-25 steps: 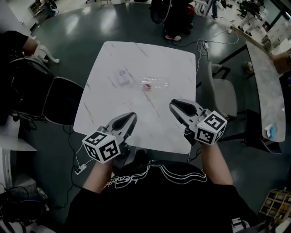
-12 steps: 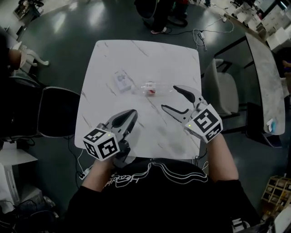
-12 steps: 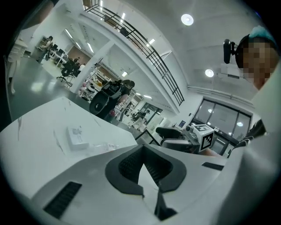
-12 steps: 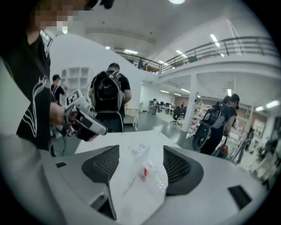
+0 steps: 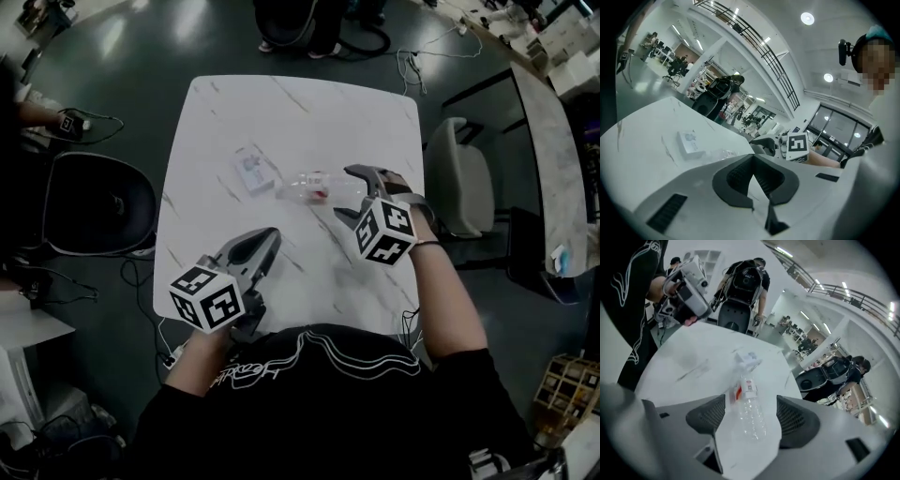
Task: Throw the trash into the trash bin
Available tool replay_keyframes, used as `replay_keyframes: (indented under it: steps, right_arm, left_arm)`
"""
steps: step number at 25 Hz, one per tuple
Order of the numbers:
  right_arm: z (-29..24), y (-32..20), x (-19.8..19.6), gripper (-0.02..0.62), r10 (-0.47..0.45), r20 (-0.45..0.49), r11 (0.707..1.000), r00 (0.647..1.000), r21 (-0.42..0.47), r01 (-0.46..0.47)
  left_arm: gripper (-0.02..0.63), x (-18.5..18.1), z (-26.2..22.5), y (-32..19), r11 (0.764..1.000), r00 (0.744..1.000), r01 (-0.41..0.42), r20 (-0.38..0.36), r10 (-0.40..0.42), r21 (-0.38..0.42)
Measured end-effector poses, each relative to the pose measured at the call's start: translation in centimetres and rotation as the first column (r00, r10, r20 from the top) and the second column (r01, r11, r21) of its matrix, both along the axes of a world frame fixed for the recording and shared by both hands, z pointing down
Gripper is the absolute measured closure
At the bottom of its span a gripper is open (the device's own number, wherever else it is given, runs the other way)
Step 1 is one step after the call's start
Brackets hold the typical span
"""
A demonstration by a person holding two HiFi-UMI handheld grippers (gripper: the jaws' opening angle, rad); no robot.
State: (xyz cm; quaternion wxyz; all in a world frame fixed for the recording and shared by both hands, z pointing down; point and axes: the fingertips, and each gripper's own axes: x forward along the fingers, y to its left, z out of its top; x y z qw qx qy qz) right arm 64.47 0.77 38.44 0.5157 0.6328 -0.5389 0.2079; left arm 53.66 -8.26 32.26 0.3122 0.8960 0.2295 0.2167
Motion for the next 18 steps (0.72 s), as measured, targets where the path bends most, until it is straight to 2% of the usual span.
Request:
replay_keyframes:
  steps: [5,11,18]
  right_arm:
    - [4.3,-1.1,2.0,0.258,-0.013,-0.042,0.995,0.999,-0.100,0.009]
    - [8.4,-1.4,3.2,0.258,-0.066,-0.065,0.971,0.996,-0.232,0.049]
    - [10.4,-1.0,4.0,0.259,-0.069,-0.061,0.959,0.996,-0.278,0.050]
  left_arm:
    - [0.600,0.3,1.8,-1.8,1.000,0.999,0.026,0.030,-0.026,-0.002]
    - [0.600,0.0,2.9,-2.8,0.999,0.998,0.045,0.045,-0.044,-0.021]
    - [0.600,-0.3,3.1,-3.9,0.996,0.996,0.081,0.052,-0.079,-0.026]
